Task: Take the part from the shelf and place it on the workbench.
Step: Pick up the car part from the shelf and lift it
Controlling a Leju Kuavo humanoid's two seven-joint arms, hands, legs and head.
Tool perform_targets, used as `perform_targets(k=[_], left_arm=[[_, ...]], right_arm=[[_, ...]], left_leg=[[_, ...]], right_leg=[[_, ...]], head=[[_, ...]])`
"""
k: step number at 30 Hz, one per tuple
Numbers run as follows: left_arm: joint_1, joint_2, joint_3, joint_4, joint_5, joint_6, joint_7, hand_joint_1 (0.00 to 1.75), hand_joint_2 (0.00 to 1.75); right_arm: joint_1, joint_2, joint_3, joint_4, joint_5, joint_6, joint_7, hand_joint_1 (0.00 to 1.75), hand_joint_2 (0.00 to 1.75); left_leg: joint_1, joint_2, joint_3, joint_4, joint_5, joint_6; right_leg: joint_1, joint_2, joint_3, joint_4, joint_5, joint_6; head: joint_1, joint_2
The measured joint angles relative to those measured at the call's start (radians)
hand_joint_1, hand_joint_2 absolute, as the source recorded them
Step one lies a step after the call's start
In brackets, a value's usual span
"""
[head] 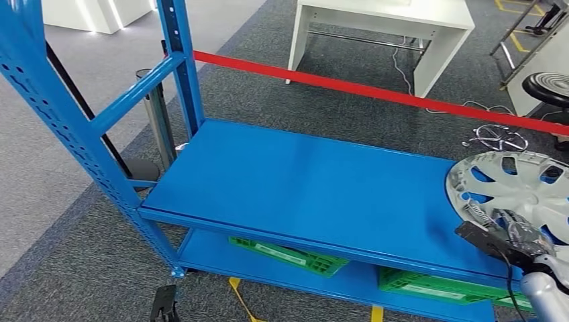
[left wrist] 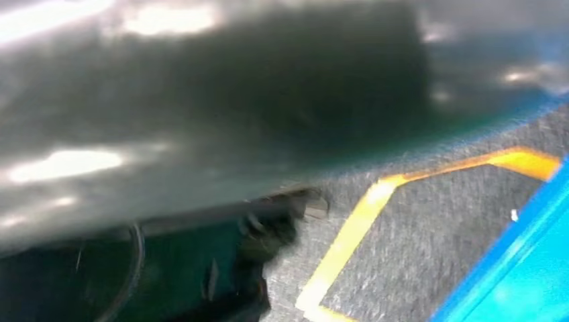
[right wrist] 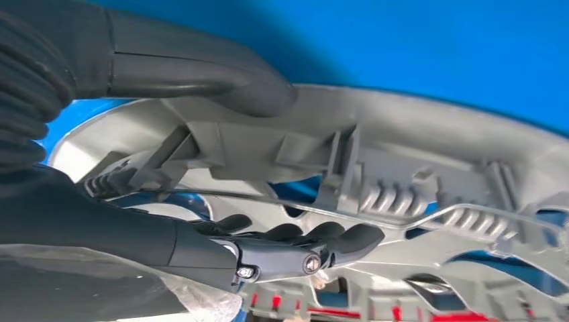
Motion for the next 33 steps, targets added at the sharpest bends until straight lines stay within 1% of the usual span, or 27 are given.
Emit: perform_targets(k=[1, 2, 3, 5, 6, 7, 8, 9, 11, 12, 14, 15, 16, 17, 18, 19, 21, 22, 23, 25, 26, 27, 28, 29, 30, 31, 33], left_arm=[[0.007, 0.006, 0.000, 0.001, -0.001, -0.001, 0.000, 0.00, 0.00], [0.013, 0.012, 0.000, 0.001, -0.002, -0.001, 0.000, 0.00, 0.00], [0.016, 0.016, 0.000, 0.002, -0.003, 0.000, -0.001, 0.00, 0.00], [0.011, 0.016, -0.001, 0.001, -0.006, 0.004, -0.003, 0.00, 0.00], [0.004, 0.011, -0.002, 0.000, -0.006, 0.007, -0.003, 0.00, 0.00], [-0.002, 0.005, -0.003, -0.002, -0.007, 0.010, -0.004, 0.00, 0.00], [-0.007, -0.001, -0.005, -0.004, -0.008, 0.012, -0.004, 0.00, 0.00], [-0.009, -0.005, -0.008, -0.006, -0.008, 0.014, -0.005, 0.00, 0.00], [-0.009, -0.005, -0.011, -0.006, -0.006, 0.016, -0.005, 0.00, 0.00], [-0.009, -0.003, -0.012, -0.006, -0.005, 0.017, -0.005, 0.00, 0.00], [-0.012, 0.002, -0.011, -0.006, -0.001, 0.020, -0.005, 0.00, 0.00], [-0.012, 0.004, -0.011, -0.006, -0.001, 0.020, -0.005, 0.00, 0.00], [-0.011, 0.006, -0.011, -0.006, 0.000, 0.020, -0.005, 0.00, 0.00], [-0.011, 0.007, -0.012, -0.006, 0.000, 0.021, -0.005, 0.00, 0.00], [-0.012, 0.006, -0.012, -0.006, 0.001, 0.021, -0.005, 0.00, 0.00], [-0.015, 0.003, -0.012, -0.007, 0.001, 0.021, -0.006, 0.00, 0.00], [-0.030, -0.019, -0.013, -0.012, 0.003, 0.020, -0.007, 0.00, 0.00], [-0.039, -0.035, -0.013, -0.017, 0.004, 0.019, -0.008, 0.00, 0.00], [-0.046, -0.050, -0.014, -0.022, 0.004, 0.019, -0.009, 0.00, 0.00], [-0.044, -0.065, -0.016, -0.028, 0.005, 0.023, -0.011, 0.00, 0.00], [-0.036, -0.060, -0.016, -0.027, 0.006, 0.028, -0.012, 0.00, 0.00], [-0.029, -0.054, -0.016, -0.027, 0.006, 0.032, -0.012, 0.00, 0.00], [-0.021, -0.043, -0.016, -0.025, 0.005, 0.036, -0.013, 0.00, 0.00], [-0.016, -0.029, -0.015, -0.023, 0.003, 0.040, -0.014, 0.00, 0.00], [-0.011, -0.019, -0.015, -0.021, 0.002, 0.041, -0.015, 0.00, 0.00], [-0.006, -0.007, -0.015, -0.018, 0.001, 0.042, -0.015, 0.00, 0.00], [0.005, 0.009, -0.014, -0.015, 0.000, 0.042, -0.015, 0.00, 0.00]], right_arm=[[-0.003, 0.007, 0.000, 0.009, -0.001, 0.000, -0.003, 1.46, 1.75], [-0.005, 0.012, 0.000, 0.017, -0.002, 0.000, -0.009, 1.74, 1.75], [-0.006, 0.014, -0.001, 0.023, -0.003, 0.000, -0.015, 1.75, 1.75], [-0.015, 0.006, -0.004, 0.031, -0.005, -0.001, -0.030, 1.75, 1.75], [-0.020, -0.010, -0.007, 0.030, -0.007, -0.004, -0.037, 1.75, 1.75], [-0.021, -0.023, -0.009, 0.029, -0.008, -0.009, -0.047, 1.75, 1.75], [-0.016, -0.035, -0.010, 0.027, -0.008, -0.015, -0.056, 1.75, 1.75], [-0.005, -0.039, -0.010, 0.027, -0.008, -0.024, -0.065, 1.75, 1.75], [0.017, -0.025, -0.008, 0.030, -0.009, -0.047, -0.082, 1.75, 1.75], [0.024, -0.014, -0.007, 0.031, -0.009, -0.064, -0.093, 1.75, 1.75], [0.032, 0.016, -0.004, 0.030, -0.010, -0.105, -0.114, 1.75, 1.75], [0.034, 0.029, -0.004, 0.028, -0.010, -0.124, -0.121, 1.31, 1.75], [0.034, 0.042, -0.003, 0.025, -0.010, -0.138, -0.128, 0.87, 1.31], [0.033, 0.051, -0.002, 0.023, -0.009, -0.148, -0.131, 0.44, 0.87], [0.034, 0.055, -0.002, 0.020, -0.008, -0.160, -0.134, 0.00, 0.44], [0.033, 0.054, -0.003, 0.015, -0.007, -0.177, -0.137, 0.00, 0.00], [0.036, 0.031, -0.009, -0.005, 0.002, -0.242, -0.147, 0.00, 0.00], [0.033, 0.011, -0.014, -0.022, 0.009, -0.291, -0.158, 0.00, 0.00], [0.026, 0.000, -0.019, -0.038, 0.016, -0.356, -0.169, 0.00, 0.00], [0.012, 0.013, -0.029, -0.068, 0.031, -0.500, -0.202, 0.00, 0.00], [0.014, 0.046, -0.035, -0.088, 0.045, -0.562, -0.227, 0.00, 0.00], [0.026, 0.088, -0.046, -0.115, 0.067, -0.601, -0.263, 0.00, 0.00], [0.044, 0.138, -0.063, -0.149, 0.093, -0.622, -0.309, 0.00, 0.00], [0.063, 0.196, -0.084, -0.185, 0.116, -0.630, -0.361, 0.00, 0.00], [0.083, 0.252, -0.106, -0.222, 0.132, -0.632, -0.412, 0.00, 0.00], [0.100, 0.303, -0.129, -0.258, 0.140, -0.632, -0.452, 0.00, 0.00], [0.123, 0.375, -0.175, -0.311, 0.140, -0.633, -0.496, 0.00, 0.00]], left_leg=[[0.004, 0.000, -0.027, 0.035, -0.004, -0.013], [0.012, 0.000, -0.042, 0.043, 0.008, -0.028], [0.025, 0.001, -0.040, 0.019, 0.034, -0.047], [0.062, 0.012, -0.015, -0.062, 0.083, -0.101], [0.073, 0.018, -0.010, -0.084, 0.091, -0.114], [0.080, 0.023, -0.010, -0.091, 0.088, -0.116], [0.079, 0.027, -0.014, -0.083, 0.079, -0.108], [0.080, 0.021, -0.010, -0.076, 0.074, -0.092], [0.079, 0.024, -0.004, -0.066, 0.073, -0.084], [0.075, 0.030, -0.005, -0.062, 0.074, -0.085], [0.062, 0.043, -0.011, -0.058, 0.077, -0.087], [0.055, 0.048, -0.015, -0.058, 0.077, -0.091], [0.049, 0.053, -0.019, -0.058, 0.077, -0.092], [0.046, 0.057, -0.022, -0.057, 0.077, -0.092], [0.043, 0.061, -0.022, -0.057, 0.076, -0.091], [0.041, 0.062, -0.022, -0.056, 0.075, -0.090], [0.047, 0.051, -0.029, -0.052, 0.073, -0.080], [0.052, 0.043, -0.039, -0.049, 0.075, -0.079], [0.060, 0.034, -0.049, -0.051, 0.081, -0.088], [0.072, 0.028, -0.046, -0.079, 0.104, -0.114], [0.071, 0.024, -0.038, -0.096, 0.117, -0.118], [0.062, 0.016, -0.034, -0.102, 0.123, -0.114], [0.049, 0.004, -0.042, -0.091, 0.123, -0.111], [0.038, -0.007, -0.065, -0.061, 0.115, -0.114], [0.033, -0.015, -0.094, -0.026, 0.101, -0.126], [0.034, -0.019, -0.122, 0.005, 0.092, -0.144], [0.056, -0.015, -0.146, 0.011, 0.114, -0.193]], right_leg=[[-0.007, 0.002, 0.000, 0.001, -0.005, 0.007], [-0.015, 0.004, 0.000, 0.004, -0.011, 0.016], [-0.023, 0.005, -0.001, 0.012, -0.020, 0.027], [-0.034, 0.007, -0.013, 0.053, -0.050, 0.054], [-0.037, 0.007, -0.025, 0.083, -0.069, 0.067], [-0.038, 0.006, -0.033, 0.109, -0.084, 0.077], [-0.038, 0.003, -0.037, 0.127, -0.091, 0.088], [-0.039, -0.002, -0.038, 0.136, -0.090, 0.097], [-0.044, -0.015, -0.047, 0.155, -0.098, 0.121], [-0.054, -0.022, -0.067, 0.183, -0.123, 0.135], [-0.076, -0.037, -0.132, 0.293, -0.197, 0.157], [-0.078, -0.042, -0.166, 0.360, -0.225, 0.157], [-0.072, -0.043, -0.190, 0.412, -0.237, 0.149], [-0.056, -0.042, -0.199, 0.435, -0.228, 0.131], [-0.033, -0.041, -0.191, 0.422, -0.203, 0.103], [0.003, -0.037, -0.168, 0.377, -0.164, 0.061], [0.073, 0.009, -0.118, 0.266, -0.079, -0.072], [0.098, 0.026, -0.097, 0.214, -0.059, -0.124], [0.108, 0.037, -0.088, 0.178, -0.053, -0.154], [0.105, 0.019, -0.052, 0.095, -0.046, -0.155], [0.094, 0.015, -0.023, 0.043, -0.029, -0.151], [0.079, 0.013, 0.012, -0.015, -0.006, -0.156], [0.060, 0.012, 0.044, -0.065, 0.013, -0.154], [0.038, 0.008, 0.059, -0.091, 0.022, -0.147], [0.017, 0.004, 0.063, -0.100, 0.024, -0.139], [-0.005, -0.002, 0.063, -0.096, 0.018, -0.121], [-0.049, -0.018, 0.056, -0.061, -0.012, -0.079]], head=[[-0.001, 0.000], [0.000, 0.000], [-0.001, 0.000], [-0.004, 0.000], [-0.007, 0.000], [-0.006, 0.000], [-0.005, 0.000], [0.001, 0.000], [0.017, 0.000], [0.027, 0.000], [0.043, 0.000], [0.045, 0.000], [0.045, 0.000], [0.046, 0.000], [0.046, 0.000], [0.046, 0.000], [0.028, 0.000], [0.028, 0.000], [0.033, 0.000], [0.065, 0.000], [0.075, 0.000], [0.083, 0.000], [0.088, 0.000], [0.088, 0.000], [0.084, 0.000], [0.078, 0.000], [0.069, 0.000]])
